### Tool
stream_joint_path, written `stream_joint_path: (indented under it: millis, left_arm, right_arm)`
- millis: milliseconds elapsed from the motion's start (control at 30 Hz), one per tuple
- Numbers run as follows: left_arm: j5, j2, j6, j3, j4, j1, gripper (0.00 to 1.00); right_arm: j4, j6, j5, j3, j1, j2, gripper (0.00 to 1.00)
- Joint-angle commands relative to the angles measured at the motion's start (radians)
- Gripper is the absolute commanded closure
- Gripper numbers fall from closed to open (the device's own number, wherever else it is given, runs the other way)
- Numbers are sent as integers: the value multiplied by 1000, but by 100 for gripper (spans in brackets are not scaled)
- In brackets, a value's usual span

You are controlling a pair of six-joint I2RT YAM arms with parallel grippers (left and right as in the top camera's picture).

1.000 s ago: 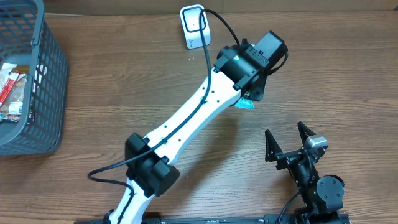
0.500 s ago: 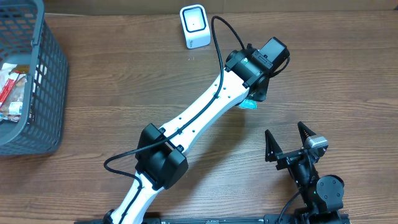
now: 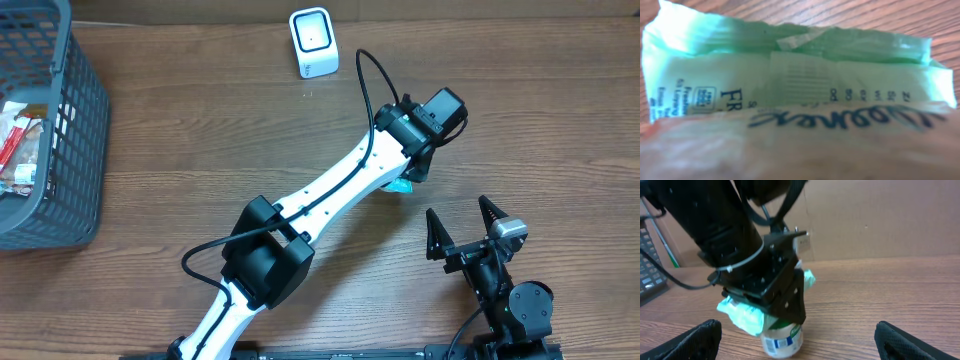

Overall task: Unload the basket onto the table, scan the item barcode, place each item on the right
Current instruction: 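Lower the held items onto the table near the scanner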

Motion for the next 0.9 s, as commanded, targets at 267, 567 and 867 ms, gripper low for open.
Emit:
stream_joint_path:
  millis: [267,567,867]
  left_arm:
    - [12,-9,39,-63,74,6,55]
    - [21,-9,39,-97,201,5,51]
    - [69,-9,40,-156,274,5,47]
  right_arm:
    - [4,4,1,-10,-5,-6,0]
    - [4,4,1,-10,-5,-6,0]
    - [4,4,1,-10,-5,-6,0]
